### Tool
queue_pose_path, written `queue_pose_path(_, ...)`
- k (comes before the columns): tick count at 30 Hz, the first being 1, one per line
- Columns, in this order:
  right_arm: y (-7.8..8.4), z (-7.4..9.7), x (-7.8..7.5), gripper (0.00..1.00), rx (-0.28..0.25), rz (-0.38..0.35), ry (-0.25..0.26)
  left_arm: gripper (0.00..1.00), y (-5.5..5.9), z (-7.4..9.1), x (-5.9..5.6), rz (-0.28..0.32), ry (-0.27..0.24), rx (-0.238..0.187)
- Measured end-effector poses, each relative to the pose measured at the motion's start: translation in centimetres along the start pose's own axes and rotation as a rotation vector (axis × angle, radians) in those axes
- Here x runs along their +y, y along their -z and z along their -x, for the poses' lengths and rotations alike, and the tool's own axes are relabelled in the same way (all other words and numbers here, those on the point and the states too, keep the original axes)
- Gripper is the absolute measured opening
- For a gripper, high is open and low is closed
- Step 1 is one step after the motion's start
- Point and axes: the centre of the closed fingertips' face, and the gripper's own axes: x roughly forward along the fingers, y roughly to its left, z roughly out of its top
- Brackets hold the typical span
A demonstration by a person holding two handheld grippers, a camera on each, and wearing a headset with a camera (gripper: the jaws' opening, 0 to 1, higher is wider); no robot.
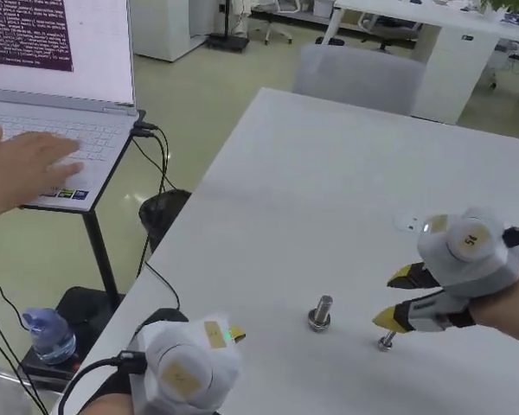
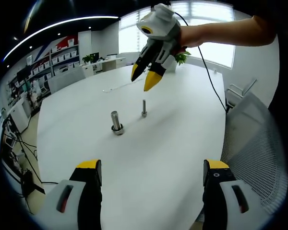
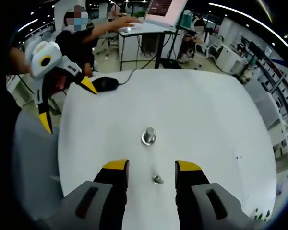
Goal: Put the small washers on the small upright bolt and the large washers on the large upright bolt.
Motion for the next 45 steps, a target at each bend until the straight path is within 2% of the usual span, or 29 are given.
queue_pose_path(4,0.1,1.5,0.5,0.42,-0.084,-0.057,0.014,0.87,-0.2,0.2,-0.1,0.0,-0.003,-0.001)
queue_pose_path(6,0.6,2.2,1.1,0.43,-0.109,-0.08,0.011,0.87,-0.4,0.3,-0.1,0.001,-0.005,-0.003)
queue_pose_path(7,0.5,2.5,1.4,0.43,-0.147,-0.083,0.018,0.87,-0.5,0.4,-0.2,0.005,-0.005,-0.007)
queue_pose_path(9,1.1,2.9,1.8,0.45,-0.153,-0.117,0.024,0.87,-0.8,0.5,-0.1,0.014,-0.009,-0.016)
queue_pose_path(12,1.6,3.5,2.9,0.46,-0.216,-0.169,0.025,0.87,-1.0,0.6,0.0,0.034,-0.009,-0.029)
queue_pose_path(17,3.0,3.8,4.3,0.5,-0.258,-0.252,0.046,0.87,-1.1,1.0,-0.1,0.046,-0.012,-0.038)
queue_pose_path(20,3.7,4.0,5.2,0.53,-0.281,-0.266,0.066,0.88,-0.9,1.1,-0.3,0.053,-0.011,-0.036)
queue_pose_path(23,4.1,4.4,5.6,0.56,-0.338,-0.301,0.091,0.88,-1.0,1.2,-0.5,0.057,-0.009,-0.039)
queue_pose_path(24,4.2,4.4,5.9,0.57,-0.354,-0.316,0.085,0.88,-1.1,1.2,-0.5,0.065,-0.006,-0.044)
queue_pose_path(26,5.0,4.5,6.4,0.58,-0.366,-0.334,0.093,0.88,-1.1,1.2,-0.6,0.064,-0.009,-0.044)
queue_pose_path(29,5.6,4.8,7.1,0.66,-0.424,-0.365,0.105,0.88,-1.1,1.2,-1.0,0.063,-0.005,-0.042)
queue_pose_path(34,6.8,4.9,8.3,0.72,-0.454,-0.37,0.112,0.87,-0.8,1.1,-1.2,0.078,-0.001,-0.04)
queue_pose_path(38,7.9,4.5,8.9,0.75,-0.446,-0.404,0.11,0.89,-0.6,0.9,-1.5,0.083,0.006,-0.036)
queue_pose_path(41,8.3,4.0,9.4,0.77,-0.45,-0.406,0.11,0.88,-0.3,0.8,-1.5,0.069,0.004,-0.029)
queue_pose_path(45,8.3,3.5,10.2,0.8,-0.455,-0.397,0.095,0.88,0.2,0.6,-1.3,0.086,0.002,-0.035)
